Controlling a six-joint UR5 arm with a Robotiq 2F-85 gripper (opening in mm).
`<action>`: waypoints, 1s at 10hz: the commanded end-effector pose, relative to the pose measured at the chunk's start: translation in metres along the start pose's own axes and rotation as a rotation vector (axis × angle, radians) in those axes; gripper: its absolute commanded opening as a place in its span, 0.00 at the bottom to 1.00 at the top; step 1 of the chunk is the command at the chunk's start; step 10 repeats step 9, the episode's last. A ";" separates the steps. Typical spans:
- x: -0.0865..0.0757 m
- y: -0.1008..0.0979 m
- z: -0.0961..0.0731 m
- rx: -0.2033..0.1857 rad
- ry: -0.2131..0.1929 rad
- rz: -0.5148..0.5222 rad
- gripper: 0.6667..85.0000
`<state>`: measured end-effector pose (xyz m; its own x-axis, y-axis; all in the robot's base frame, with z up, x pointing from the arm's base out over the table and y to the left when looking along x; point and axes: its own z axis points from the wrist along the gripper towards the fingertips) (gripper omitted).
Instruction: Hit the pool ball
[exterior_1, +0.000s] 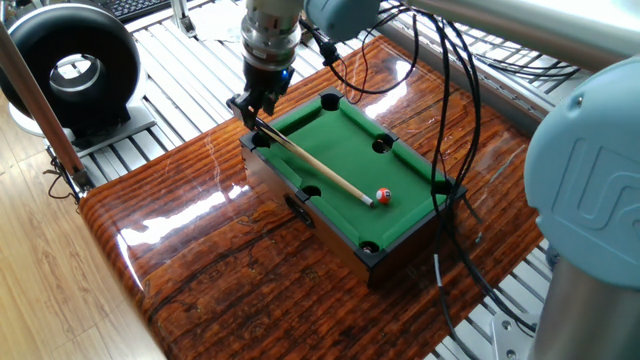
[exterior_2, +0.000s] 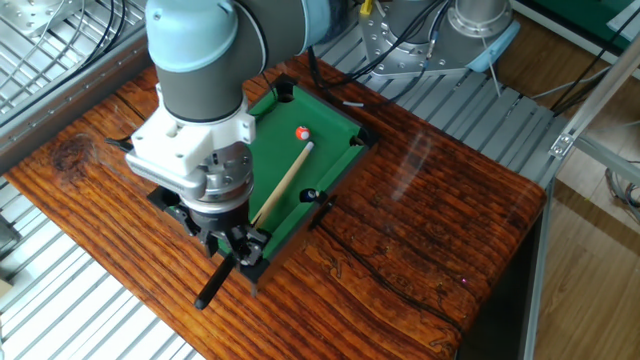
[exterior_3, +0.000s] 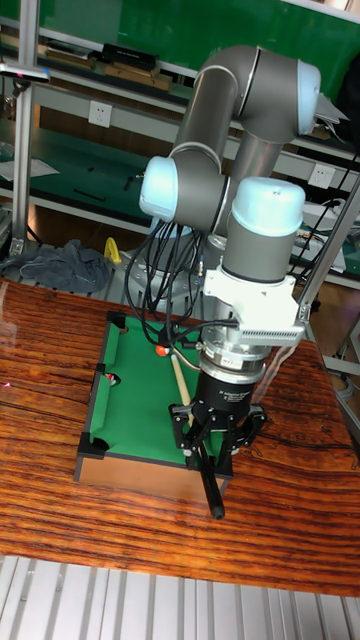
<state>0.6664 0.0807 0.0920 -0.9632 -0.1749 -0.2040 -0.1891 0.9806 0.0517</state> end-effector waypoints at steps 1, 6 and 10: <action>-0.018 -0.007 -0.027 -0.006 0.015 0.020 0.48; -0.034 -0.009 -0.028 0.006 0.024 0.078 0.01; -0.036 -0.005 -0.025 -0.027 0.027 0.059 0.01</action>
